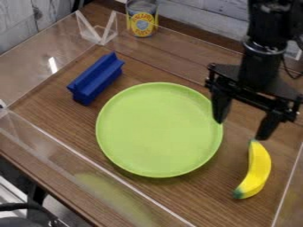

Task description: Put the banana in the green plate

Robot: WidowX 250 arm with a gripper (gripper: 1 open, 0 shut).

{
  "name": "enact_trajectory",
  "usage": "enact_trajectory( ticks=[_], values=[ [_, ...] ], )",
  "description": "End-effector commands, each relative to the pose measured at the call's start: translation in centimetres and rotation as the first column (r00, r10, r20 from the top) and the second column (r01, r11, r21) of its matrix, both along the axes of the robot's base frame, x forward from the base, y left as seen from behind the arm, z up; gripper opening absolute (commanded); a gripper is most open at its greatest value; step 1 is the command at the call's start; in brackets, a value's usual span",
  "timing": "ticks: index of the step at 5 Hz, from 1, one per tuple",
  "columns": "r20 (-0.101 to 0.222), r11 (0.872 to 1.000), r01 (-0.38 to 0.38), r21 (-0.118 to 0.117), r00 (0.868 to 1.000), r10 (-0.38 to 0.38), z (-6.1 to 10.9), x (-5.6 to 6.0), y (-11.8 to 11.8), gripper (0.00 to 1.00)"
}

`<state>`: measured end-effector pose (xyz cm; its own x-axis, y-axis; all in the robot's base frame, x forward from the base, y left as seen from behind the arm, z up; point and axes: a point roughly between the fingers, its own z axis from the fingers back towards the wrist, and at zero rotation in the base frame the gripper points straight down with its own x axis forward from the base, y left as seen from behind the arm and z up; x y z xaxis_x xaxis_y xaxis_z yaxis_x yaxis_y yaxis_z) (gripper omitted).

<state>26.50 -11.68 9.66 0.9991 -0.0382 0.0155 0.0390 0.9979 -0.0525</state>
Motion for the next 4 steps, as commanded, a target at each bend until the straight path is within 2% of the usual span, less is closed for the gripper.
enact_trajectory(
  ticks=[1,4],
  values=[
    [0.04,1.0,-0.001,-0.025,0.999,0.002,0.0,0.5,-0.8,1.0],
    [0.071,0.998,-0.003,-0.057,0.997,0.007,-3.3,1.1,-2.4,1.0]
  ],
)
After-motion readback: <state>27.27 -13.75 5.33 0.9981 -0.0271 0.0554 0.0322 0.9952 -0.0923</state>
